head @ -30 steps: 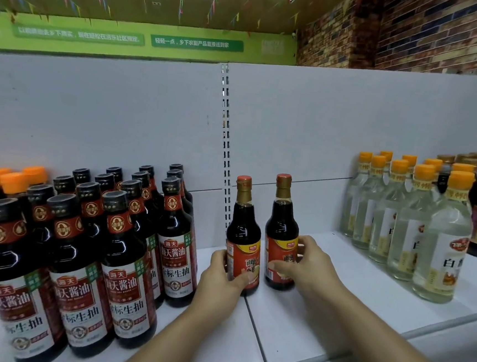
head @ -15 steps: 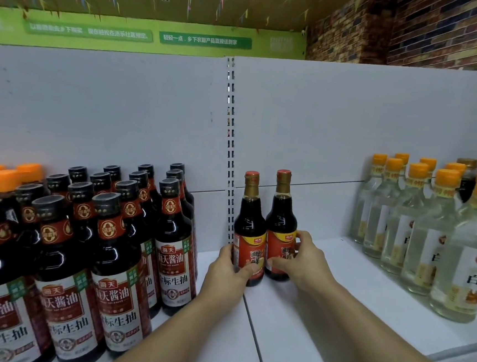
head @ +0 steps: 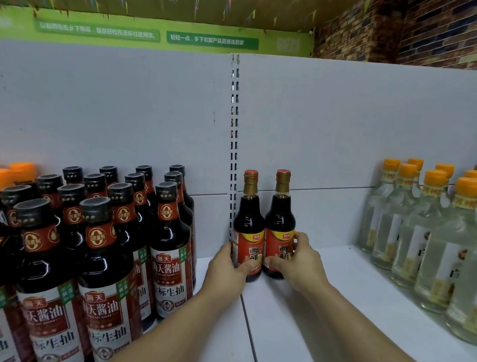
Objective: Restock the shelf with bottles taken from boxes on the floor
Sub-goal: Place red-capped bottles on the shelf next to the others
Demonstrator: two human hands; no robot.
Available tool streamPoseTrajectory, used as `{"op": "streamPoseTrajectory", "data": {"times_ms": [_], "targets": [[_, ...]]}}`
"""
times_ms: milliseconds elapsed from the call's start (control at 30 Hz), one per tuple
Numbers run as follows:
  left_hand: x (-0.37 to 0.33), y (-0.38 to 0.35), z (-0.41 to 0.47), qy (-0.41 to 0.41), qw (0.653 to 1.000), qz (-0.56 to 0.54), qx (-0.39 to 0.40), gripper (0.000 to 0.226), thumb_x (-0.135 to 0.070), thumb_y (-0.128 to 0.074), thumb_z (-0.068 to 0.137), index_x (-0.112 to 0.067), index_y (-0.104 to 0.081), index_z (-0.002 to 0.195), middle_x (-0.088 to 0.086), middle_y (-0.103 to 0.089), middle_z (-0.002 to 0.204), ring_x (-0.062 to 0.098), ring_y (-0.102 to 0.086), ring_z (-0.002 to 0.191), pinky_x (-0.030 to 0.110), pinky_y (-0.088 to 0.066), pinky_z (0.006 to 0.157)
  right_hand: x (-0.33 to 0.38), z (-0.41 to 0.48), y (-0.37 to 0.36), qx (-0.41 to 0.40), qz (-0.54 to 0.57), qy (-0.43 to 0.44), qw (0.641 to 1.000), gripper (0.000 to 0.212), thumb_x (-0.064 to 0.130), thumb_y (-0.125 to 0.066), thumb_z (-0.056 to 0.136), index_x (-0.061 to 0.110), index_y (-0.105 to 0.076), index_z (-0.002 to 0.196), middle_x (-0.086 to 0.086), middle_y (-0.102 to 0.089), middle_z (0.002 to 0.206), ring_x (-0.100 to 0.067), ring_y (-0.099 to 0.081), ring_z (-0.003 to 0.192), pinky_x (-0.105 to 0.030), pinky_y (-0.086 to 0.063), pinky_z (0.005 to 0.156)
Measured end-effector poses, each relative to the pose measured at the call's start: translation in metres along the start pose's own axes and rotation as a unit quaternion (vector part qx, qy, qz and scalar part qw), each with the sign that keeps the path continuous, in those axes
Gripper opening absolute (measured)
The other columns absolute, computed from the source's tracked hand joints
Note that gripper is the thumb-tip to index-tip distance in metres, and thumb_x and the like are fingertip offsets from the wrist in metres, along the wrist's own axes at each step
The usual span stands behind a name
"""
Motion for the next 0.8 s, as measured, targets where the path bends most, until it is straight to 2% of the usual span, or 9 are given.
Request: {"op": "streamPoseTrajectory", "data": {"times_ms": [100, 233, 433, 600, 800], "targets": [[0.001, 0.004, 0.007, 0.003, 0.999, 0.029, -0.014, 0.048, -0.033, -0.075, 0.092, -0.025, -0.055, 0.134, -0.008, -0.053, 0.126, 0.013, -0.062, 0.110, 0.033, -0.049, 0.102, 0.000, 0.004, -0.002, -0.001, -0.005, 0.000, 1.000, 0.080, 0.030, -0.090, 0.076, 0.018, -0.043, 0.139, 0.000, -0.066, 0.126, -0.019, -0.064, 0.103, -0.035, -0.053, 0.093], [0.011, 0.000, 0.018, 0.002, 0.999, 0.038, -0.018, 0.054, -0.044, -0.076, 0.085, -0.032, -0.057, 0.134, -0.009, -0.062, 0.128, 0.010, -0.065, 0.112, 0.043, -0.053, 0.104, 0.001, 0.009, -0.006, -0.003, -0.011, 0.001, 1.000, 0.081, 0.032, -0.090, 0.076, 0.018, -0.043, 0.140, -0.001, -0.066, 0.127, -0.023, -0.066, 0.110, -0.037, -0.053, 0.096], [0.002, 0.000, 0.014, -0.005, 0.998, 0.046, -0.041, 0.047, -0.039, -0.072, 0.092, -0.031, -0.056, 0.135, -0.009, -0.062, 0.128, 0.011, -0.065, 0.109, 0.040, -0.053, 0.101, -0.001, 0.015, -0.007, -0.012, -0.015, 0.001, 1.000, 0.080, 0.034, -0.091, 0.074, 0.019, -0.045, 0.138, -0.001, -0.067, 0.126, -0.022, -0.066, 0.108, -0.040, -0.054, 0.094], [0.002, 0.001, 0.017, 0.002, 0.998, 0.053, -0.046, 0.047, -0.038, -0.070, 0.094, -0.028, -0.054, 0.137, -0.008, -0.064, 0.130, 0.011, -0.065, 0.109, 0.037, -0.053, 0.099, 0.000, 0.019, -0.011, -0.008, -0.007, 0.001, 1.000, 0.077, 0.032, -0.089, 0.077, 0.018, -0.044, 0.138, -0.001, -0.067, 0.126, -0.018, -0.063, 0.100, -0.033, -0.051, 0.088], [0.005, 0.002, 0.021, 0.007, 0.997, 0.046, -0.061, 0.053, -0.034, -0.069, 0.096, -0.024, -0.046, 0.143, -0.005, -0.060, 0.134, 0.016, -0.061, 0.114, 0.033, -0.049, 0.096, 0.000, 0.024, -0.014, -0.007, -0.008, -0.004, 1.000, 0.075, 0.030, -0.088, 0.080, 0.016, -0.044, 0.138, -0.004, -0.066, 0.129, -0.024, -0.065, 0.111, -0.034, -0.050, 0.090]]}}
Point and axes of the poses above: each hand's wrist, its own z-axis towards the middle knuckle, its own y-axis out of the back of the hand, x = y × z, the point moved 10 cm from there along z, towards the middle knuckle
